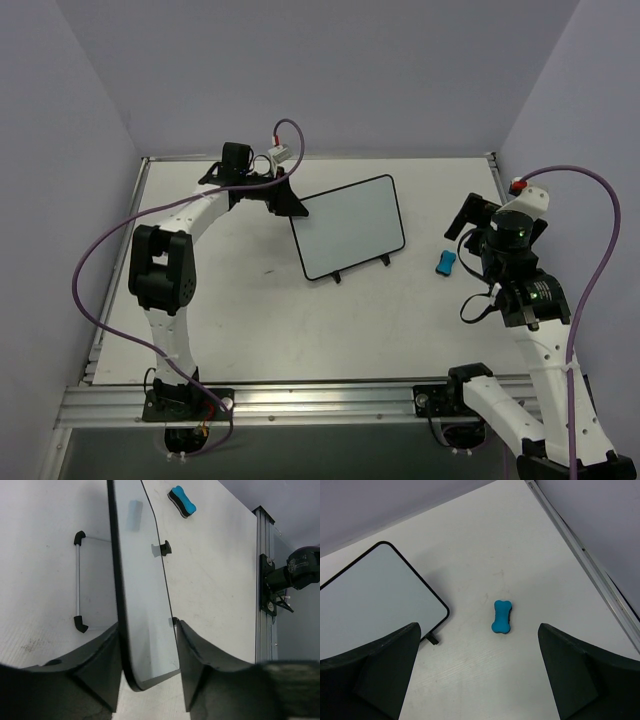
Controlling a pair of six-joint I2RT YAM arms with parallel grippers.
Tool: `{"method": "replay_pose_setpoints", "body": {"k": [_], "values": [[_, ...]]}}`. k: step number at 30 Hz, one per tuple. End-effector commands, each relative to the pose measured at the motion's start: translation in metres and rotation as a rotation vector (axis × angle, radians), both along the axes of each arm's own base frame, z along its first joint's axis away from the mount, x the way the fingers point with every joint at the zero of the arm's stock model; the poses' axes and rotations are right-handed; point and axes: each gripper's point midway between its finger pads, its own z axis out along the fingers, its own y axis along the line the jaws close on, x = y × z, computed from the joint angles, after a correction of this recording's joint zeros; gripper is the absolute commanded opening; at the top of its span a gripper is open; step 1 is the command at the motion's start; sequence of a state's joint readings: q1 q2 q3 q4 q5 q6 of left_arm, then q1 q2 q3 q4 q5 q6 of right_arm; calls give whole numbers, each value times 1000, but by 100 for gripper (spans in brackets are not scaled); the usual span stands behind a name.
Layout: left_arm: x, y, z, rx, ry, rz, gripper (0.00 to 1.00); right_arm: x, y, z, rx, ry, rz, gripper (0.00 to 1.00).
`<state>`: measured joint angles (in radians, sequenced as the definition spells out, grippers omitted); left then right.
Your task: Erase the whiteboard
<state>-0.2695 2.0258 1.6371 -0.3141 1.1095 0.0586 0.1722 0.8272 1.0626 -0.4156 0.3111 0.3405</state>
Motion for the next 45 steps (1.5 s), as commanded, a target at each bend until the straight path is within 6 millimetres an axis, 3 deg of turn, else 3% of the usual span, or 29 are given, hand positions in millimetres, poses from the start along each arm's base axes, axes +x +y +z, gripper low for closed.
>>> {"method": "replay_pose_setpoints", "body": {"k": [1, 4, 14, 24, 25, 29, 35, 38, 40, 41, 43, 44, 45], "values": [[5, -5, 26, -27, -101, -25, 55, 1, -1, 3, -18, -18, -4, 100], [8, -3, 24, -8, -107, 3, 63, 2, 1, 2, -15, -18, 6, 100], [18, 7, 6, 58, -101, 64, 71, 0, 2, 3, -16, -26, 18, 100], [20, 10, 13, 84, -127, 94, 77, 1, 6, 3, -15, -33, 38, 100], [20, 10, 15, 83, -132, 94, 98, 1, 6, 4, -15, -37, 38, 100], [22, 12, 20, 87, -142, 112, 94, 0, 6, 5, -19, -39, 43, 100], [21, 15, 48, 85, -183, 145, 94, 0, 8, 4, -22, -34, 50, 100], [27, 26, 69, 124, -216, 234, 94, -1, 7, 5, -30, -34, 51, 100], [32, 37, 95, 142, -252, 324, 94, -3, 5, 7, -43, -35, 45, 100], [28, 47, 115, 136, -247, 379, 94, -4, 5, 7, -49, -28, 47, 100], [35, 71, 132, 182, -232, 575, 94, -5, 4, 13, -64, -25, 41, 100], [24, 85, 158, 168, -225, 688, 94, -8, 4, 12, -72, -9, 42, 100], [31, 117, 164, 224, -231, 894, 94, -9, 3, 15, -80, -9, 31, 100]]}}
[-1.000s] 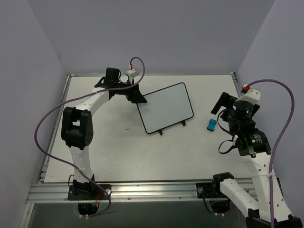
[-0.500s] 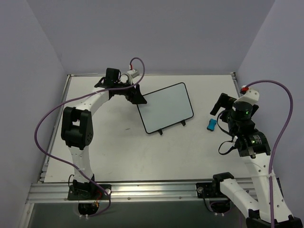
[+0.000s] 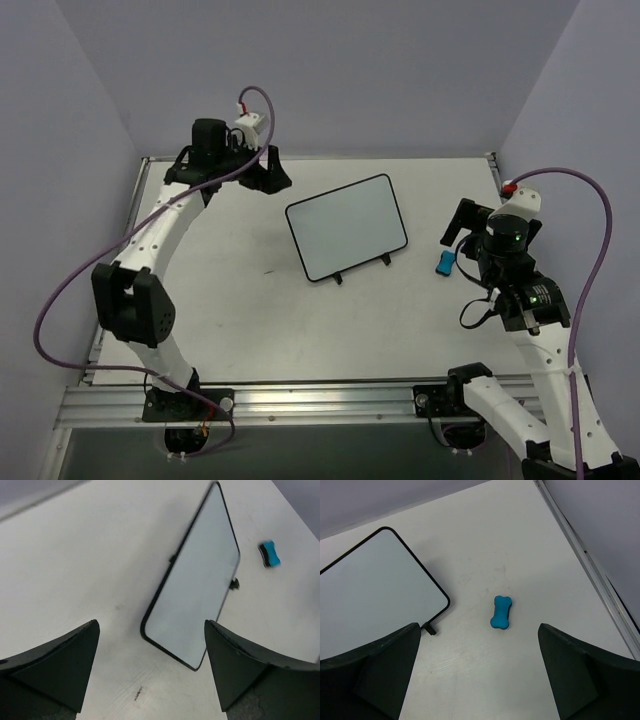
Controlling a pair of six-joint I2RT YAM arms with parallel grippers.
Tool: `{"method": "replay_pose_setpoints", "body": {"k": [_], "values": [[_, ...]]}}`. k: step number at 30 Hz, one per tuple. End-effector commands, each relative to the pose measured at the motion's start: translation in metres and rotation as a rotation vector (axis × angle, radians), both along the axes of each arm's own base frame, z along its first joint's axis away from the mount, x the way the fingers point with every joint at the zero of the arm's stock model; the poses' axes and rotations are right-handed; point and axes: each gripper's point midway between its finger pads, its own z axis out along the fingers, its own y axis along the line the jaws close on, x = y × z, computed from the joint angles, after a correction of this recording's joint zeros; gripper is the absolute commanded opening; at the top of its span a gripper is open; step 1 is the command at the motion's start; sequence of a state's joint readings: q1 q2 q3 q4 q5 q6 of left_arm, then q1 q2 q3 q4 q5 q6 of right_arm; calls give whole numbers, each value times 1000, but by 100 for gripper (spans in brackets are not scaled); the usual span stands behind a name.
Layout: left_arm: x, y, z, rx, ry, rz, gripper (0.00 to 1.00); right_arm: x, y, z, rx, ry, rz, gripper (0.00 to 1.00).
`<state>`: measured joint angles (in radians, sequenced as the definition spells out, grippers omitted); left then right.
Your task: Erase the whiteboard
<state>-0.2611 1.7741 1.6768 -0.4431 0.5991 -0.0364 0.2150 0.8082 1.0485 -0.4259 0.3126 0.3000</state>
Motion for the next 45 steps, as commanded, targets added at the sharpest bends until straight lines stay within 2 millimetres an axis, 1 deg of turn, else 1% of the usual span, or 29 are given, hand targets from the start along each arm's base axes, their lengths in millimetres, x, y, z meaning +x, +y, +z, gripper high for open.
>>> {"method": "replay_pose_setpoints", "body": {"k": [1, 2, 3, 4, 5, 7, 8, 10, 11, 12, 13, 14, 15, 16, 17, 20, 23, 25, 29, 31, 33, 37, 42, 45], "values": [[-2, 83, 82, 26, -110, 540, 94, -5, -8, 29, -42, -36, -34, 100], [-23, 103, 103, 5, -126, 646, 94, -8, -11, 30, -47, -25, -46, 100], [-34, 123, 107, 25, -136, 748, 94, -10, -13, 34, -52, -25, -55, 100], [-44, 155, 96, 93, -133, 903, 94, -12, -16, 46, -54, -40, -71, 100], [-74, 172, 111, 76, -158, 969, 94, -16, -18, 46, -68, -21, -72, 100], [-104, 199, 111, 100, -184, 1077, 94, -19, -22, 52, -95, -16, -80, 100], [-131, 208, 105, 95, -193, 1094, 94, -23, -24, 56, -119, -12, -72, 100], [-157, 219, 96, 100, -206, 1114, 94, -28, -27, 61, -136, -11, -72, 100], [-169, 221, 89, 122, -216, 1089, 94, -33, -29, 65, -143, -10, -71, 100], [-188, 225, 82, 117, -231, 1083, 94, -35, -29, 66, -154, -10, -63, 100], [-196, 227, 77, 120, -232, 1080, 94, -40, -31, 68, -156, -19, -59, 100], [-213, 230, 78, 120, -258, 1060, 94, -42, -31, 68, -161, -20, -52, 100], [-219, 232, 67, 142, -247, 1056, 94, -44, -32, 65, -174, -15, -46, 100], [-225, 235, 65, 149, -247, 1062, 94, -48, -33, 66, -173, -26, -47, 100], [-236, 237, 63, 164, -250, 1050, 94, -50, -33, 64, -174, -19, -45, 100], [-252, 242, 65, 183, -273, 1037, 94, -57, -34, 64, -169, -28, -43, 100], [-264, 242, 69, 172, -290, 1015, 94, -64, -37, 62, -170, -41, -50, 100], [-270, 242, 77, 151, -306, 1011, 94, -68, -38, 61, -171, -45, -52, 100], [-279, 246, 83, 145, -327, 1014, 94, -72, -41, 57, -183, -34, -58, 100], [-279, 247, 84, 141, -336, 1023, 94, -71, -41, 55, -185, -29, -61, 100], [-277, 246, 79, 145, -331, 1022, 94, -68, -39, 54, -183, -23, -51, 100], [-275, 245, 77, 140, -331, 1021, 94, -70, -40, 57, -179, -37, -59, 100], [-269, 243, 69, 147, -324, 1013, 94, -70, -41, 55, -176, -44, -65, 100], [-268, 241, 69, 142, -322, 1005, 94, -70, -41, 53, -184, -31, -63, 100]]}}
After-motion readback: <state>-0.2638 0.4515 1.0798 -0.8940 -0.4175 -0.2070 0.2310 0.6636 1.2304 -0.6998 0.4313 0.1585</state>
